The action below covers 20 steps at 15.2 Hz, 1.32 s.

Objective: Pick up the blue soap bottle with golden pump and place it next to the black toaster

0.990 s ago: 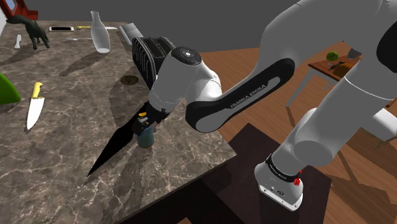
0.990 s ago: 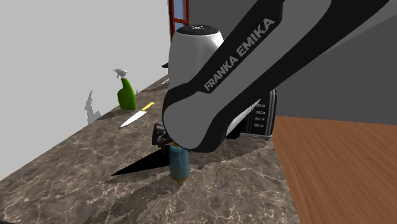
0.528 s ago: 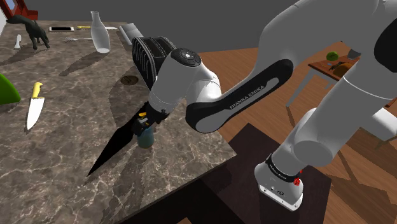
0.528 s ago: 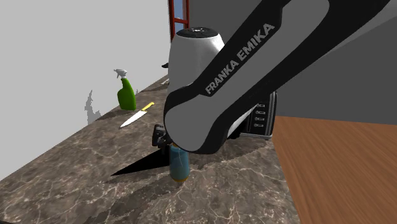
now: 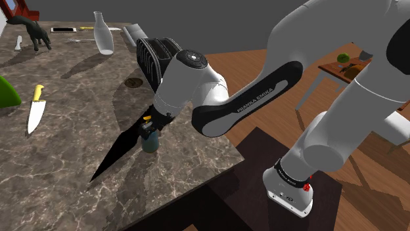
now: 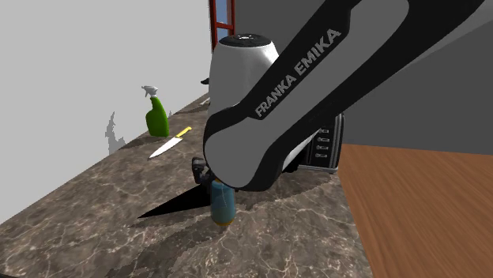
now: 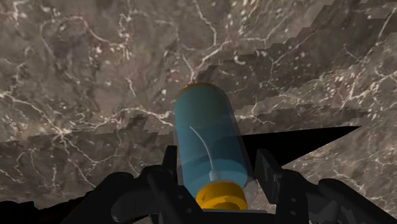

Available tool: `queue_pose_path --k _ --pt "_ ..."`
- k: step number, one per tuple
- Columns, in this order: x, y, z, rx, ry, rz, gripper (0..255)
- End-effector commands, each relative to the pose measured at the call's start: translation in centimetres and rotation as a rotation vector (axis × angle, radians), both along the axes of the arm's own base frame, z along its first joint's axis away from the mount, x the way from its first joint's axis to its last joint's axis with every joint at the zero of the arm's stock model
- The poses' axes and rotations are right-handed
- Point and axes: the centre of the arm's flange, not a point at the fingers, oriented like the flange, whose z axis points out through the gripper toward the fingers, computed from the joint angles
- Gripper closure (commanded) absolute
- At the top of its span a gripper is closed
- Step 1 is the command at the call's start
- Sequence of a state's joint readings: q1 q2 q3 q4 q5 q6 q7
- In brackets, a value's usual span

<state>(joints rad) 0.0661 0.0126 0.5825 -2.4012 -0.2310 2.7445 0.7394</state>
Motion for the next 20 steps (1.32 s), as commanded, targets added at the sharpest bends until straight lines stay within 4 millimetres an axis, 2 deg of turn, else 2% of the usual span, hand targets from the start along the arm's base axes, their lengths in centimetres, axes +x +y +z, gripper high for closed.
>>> queue_pose_path --k 1,2,20 --pt "0.0 0.0 0.0 0.0 0.0 0.0 255" --pt "0.0 0.0 0.0 0.0 0.0 0.0 255" --pt "0.0 0.0 9.5 0.0 0.0 0.0 255"
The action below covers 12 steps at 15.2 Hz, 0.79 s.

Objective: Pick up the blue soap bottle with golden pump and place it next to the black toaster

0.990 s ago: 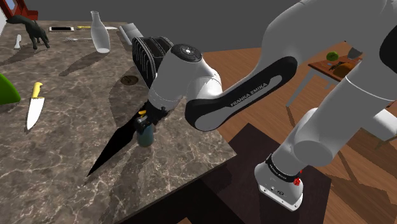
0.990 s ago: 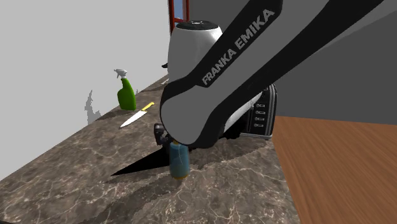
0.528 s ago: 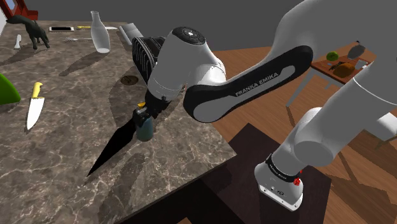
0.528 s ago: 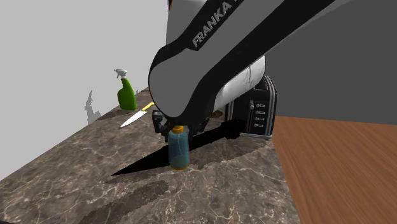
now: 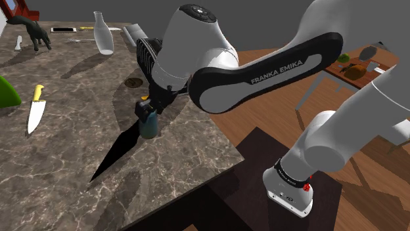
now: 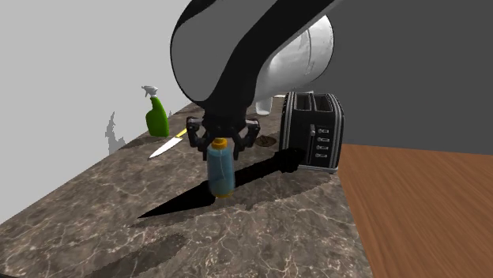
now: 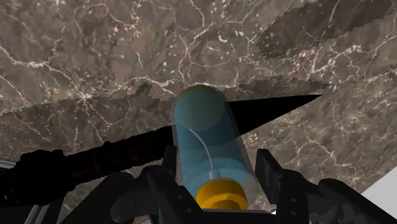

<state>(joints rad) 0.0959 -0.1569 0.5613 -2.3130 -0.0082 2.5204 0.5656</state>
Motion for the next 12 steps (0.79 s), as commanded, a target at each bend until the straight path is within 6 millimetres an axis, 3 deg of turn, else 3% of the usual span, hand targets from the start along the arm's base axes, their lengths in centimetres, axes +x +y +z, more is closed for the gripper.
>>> queue_pose_path --k 1,12 --pt "0.1 -0.1 1.1 0.0 0.0 0.0 255" --pt "0.1 -0.1 6.9 0.0 0.0 0.0 255"
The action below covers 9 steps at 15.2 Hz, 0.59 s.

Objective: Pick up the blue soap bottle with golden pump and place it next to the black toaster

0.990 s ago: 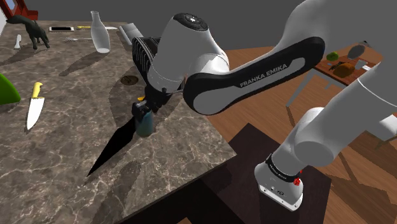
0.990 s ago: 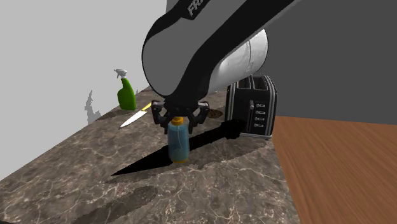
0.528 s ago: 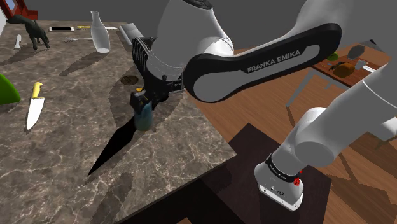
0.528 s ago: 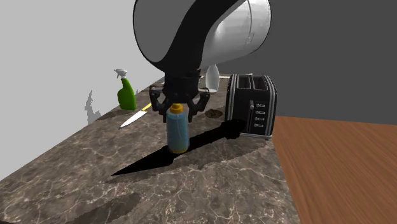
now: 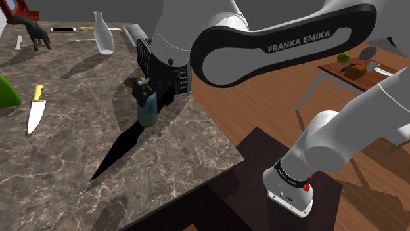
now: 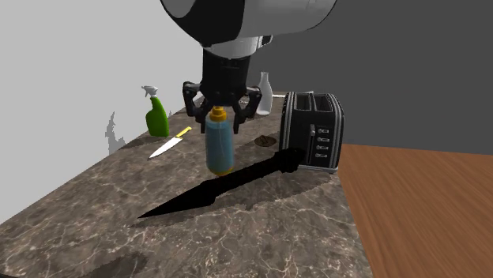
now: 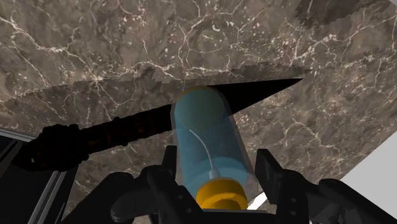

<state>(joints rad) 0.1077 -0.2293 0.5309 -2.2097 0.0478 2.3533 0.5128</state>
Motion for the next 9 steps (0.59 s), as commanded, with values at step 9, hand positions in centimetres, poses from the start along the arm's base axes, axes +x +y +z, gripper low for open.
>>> queue_pose_path --k 9 --pt "0.0 0.1 5.2 0.0 0.0 0.0 255"
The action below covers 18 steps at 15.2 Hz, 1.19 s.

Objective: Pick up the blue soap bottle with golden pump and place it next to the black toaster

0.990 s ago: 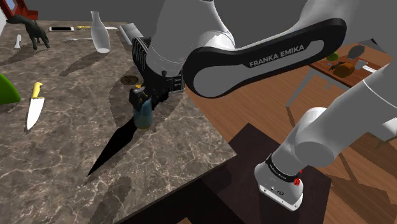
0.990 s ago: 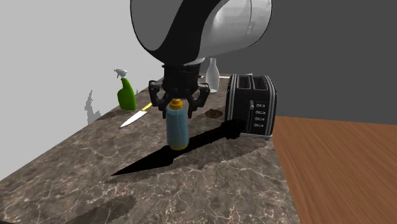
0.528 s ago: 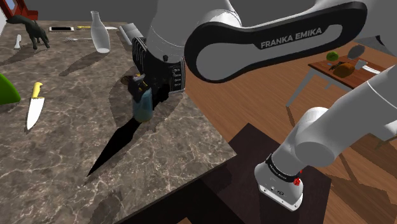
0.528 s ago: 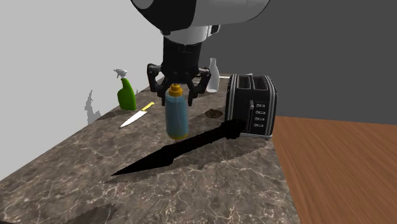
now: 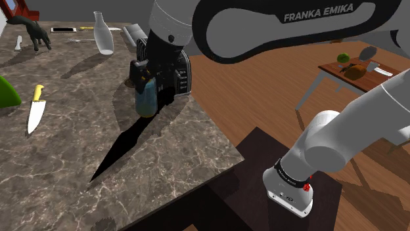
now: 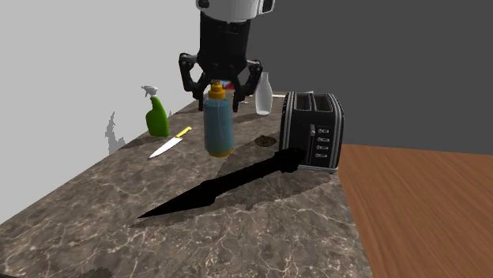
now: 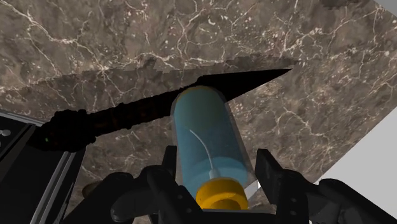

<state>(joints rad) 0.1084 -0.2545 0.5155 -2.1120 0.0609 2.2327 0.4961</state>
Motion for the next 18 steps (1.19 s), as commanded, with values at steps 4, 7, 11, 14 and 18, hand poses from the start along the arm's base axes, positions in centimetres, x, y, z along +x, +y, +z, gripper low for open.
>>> queue_pose_path --k 4,7,11,14,18 --pt "-0.1 0.1 2.6 0.0 0.0 0.0 255" --pt "-0.1 0.1 4.2 0.0 0.0 0.0 255" --pt "-0.1 0.1 6.3 0.0 0.0 0.0 255" --pt "-0.1 0.1 7.9 0.0 0.0 0.0 255" --pt "-0.1 0.1 9.6 0.0 0.0 0.0 255"
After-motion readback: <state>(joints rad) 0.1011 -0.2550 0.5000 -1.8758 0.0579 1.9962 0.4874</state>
